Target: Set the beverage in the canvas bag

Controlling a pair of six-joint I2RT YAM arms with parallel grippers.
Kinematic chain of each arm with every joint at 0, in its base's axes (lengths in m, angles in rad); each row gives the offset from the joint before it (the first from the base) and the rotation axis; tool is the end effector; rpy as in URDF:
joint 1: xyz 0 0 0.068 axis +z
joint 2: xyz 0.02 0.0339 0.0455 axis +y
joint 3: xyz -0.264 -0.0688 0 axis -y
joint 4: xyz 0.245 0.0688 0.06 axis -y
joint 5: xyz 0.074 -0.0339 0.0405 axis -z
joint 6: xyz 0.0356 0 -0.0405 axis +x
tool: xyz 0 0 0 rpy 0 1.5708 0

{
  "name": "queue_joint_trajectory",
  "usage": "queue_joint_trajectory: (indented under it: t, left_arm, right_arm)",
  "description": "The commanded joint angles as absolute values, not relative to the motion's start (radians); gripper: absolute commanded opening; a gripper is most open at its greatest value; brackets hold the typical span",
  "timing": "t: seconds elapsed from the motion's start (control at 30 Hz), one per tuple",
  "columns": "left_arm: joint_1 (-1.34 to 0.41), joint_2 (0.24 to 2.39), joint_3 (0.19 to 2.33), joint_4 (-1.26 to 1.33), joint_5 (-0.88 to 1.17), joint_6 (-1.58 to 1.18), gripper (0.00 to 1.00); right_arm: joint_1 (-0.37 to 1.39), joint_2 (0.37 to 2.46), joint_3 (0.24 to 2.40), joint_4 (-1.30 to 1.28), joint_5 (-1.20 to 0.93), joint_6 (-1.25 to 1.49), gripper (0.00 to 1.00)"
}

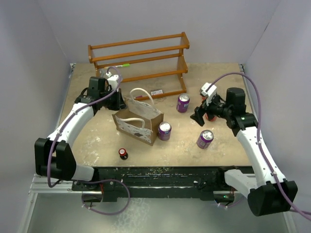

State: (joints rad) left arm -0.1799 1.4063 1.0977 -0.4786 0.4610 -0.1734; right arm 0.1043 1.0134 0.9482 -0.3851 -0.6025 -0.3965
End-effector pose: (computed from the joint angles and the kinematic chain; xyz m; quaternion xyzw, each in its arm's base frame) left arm 0.2954 -0.0698 0.2817 0.0902 0.8995 -0.2732 0.3289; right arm 0.2185 0.0432 0.3365 -0.3532 0.7447 0.1748 0.5387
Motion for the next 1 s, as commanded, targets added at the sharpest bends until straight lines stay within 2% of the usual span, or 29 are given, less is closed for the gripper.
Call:
queue_joint_trajectory:
  t: [0.0,0.13,0.17,0.23,0.27,0.37,0.6,0.83,0.97]
  left_arm:
    - [-0.186,1.32,1.088,-0.391,0.406,-0.189,0.0]
    - [-0.185,1.235,1.042,-0.394,0.304,-0.153,0.0]
    - [-0.185,1.217,1.027,-0.393,0.293,-0.143,0.04]
    - [-0.186,1.186,0.994,-0.384,0.298,-0.124,0.14]
    - [-0.186,1.173,0.974,-0.378,0.302,-0.118,0.26]
    - [-0.184,1.145,0.939,-0.364,0.328,-0.097,0.41]
    - [-0.181,1.107,0.932,-0.365,0.329,-0.068,0.64]
    - [-0.144,1.109,0.941,-0.387,0.306,-0.055,0.72]
    - [-0.144,1.148,0.963,-0.407,0.327,-0.038,0.73]
  right_arm:
    - [0.219,1.034,0.962,-0.381,-0.629,-0.464,1.0]
    - [0.335,1.084,0.913,-0.304,-0.601,-0.457,1.0]
    - [0.368,1.102,0.902,-0.279,-0.594,-0.451,1.0]
    - [0.418,1.139,0.885,-0.233,-0.579,-0.44,1.0]
    - [0.445,1.158,0.878,-0.209,-0.572,-0.434,1.0]
    - [0.52,1.214,0.859,-0.15,-0.539,-0.424,1.0]
    - [0.626,1.309,0.856,-0.092,-0.46,-0.419,1.0]
    - [0.675,1.399,0.871,-0.075,-0.439,-0.414,0.98]
    - [0.683,1.424,0.887,-0.086,-0.443,-0.416,0.89]
